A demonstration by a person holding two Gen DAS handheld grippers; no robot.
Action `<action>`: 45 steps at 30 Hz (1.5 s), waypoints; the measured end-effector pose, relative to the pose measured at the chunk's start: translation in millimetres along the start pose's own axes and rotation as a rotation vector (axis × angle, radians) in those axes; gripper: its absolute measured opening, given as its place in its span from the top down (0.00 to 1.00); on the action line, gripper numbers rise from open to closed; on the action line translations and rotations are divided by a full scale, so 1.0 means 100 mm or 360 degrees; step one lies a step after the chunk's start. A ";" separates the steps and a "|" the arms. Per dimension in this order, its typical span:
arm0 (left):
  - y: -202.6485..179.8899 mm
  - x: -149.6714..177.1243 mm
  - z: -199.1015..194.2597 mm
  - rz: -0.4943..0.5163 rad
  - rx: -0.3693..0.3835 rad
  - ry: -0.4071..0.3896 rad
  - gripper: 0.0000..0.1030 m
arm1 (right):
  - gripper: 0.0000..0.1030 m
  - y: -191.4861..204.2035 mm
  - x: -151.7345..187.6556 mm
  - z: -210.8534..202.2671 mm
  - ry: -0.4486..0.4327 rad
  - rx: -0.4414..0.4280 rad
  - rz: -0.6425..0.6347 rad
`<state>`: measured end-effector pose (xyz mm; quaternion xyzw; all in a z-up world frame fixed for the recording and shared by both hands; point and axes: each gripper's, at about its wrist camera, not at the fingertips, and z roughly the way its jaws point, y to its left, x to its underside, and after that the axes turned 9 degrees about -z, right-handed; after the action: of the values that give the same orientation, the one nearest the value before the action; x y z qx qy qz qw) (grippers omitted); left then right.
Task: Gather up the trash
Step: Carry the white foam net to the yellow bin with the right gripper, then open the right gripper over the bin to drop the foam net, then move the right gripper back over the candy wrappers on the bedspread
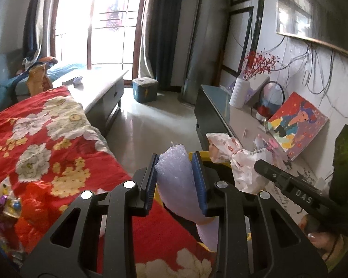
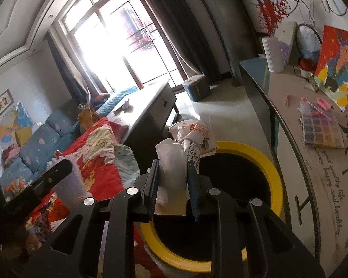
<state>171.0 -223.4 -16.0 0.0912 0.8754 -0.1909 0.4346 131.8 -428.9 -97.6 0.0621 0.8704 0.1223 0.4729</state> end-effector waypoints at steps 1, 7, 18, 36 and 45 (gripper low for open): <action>-0.03 0.01 0.05 0.0007 -0.0004 0.0008 0.77 | 0.78 -0.03 0.00 0.00 0.0007 0.0003 0.0013; -0.07 0.05 0.23 -0.0003 -0.0020 0.0036 0.59 | 0.53 -0.14 0.03 0.02 0.0044 -0.0004 0.0073; 0.15 0.07 0.06 -0.0151 0.0029 0.0001 0.13 | 0.42 -0.05 0.05 0.01 -0.0002 0.0097 0.0014; 0.57 0.06 -0.58 -0.0264 -0.0018 -0.0230 0.13 | 0.29 0.55 -0.02 -0.19 -0.0140 0.0031 -0.0183; 0.78 0.10 -0.85 -0.0291 -0.0078 -0.0312 0.13 | 0.26 0.92 -0.01 -0.23 -0.0155 -0.0040 -0.0288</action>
<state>129.1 -117.2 2.5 -0.0188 0.8379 -0.2163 0.5008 112.0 -344.6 -59.6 -0.0168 0.8467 0.0869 0.5246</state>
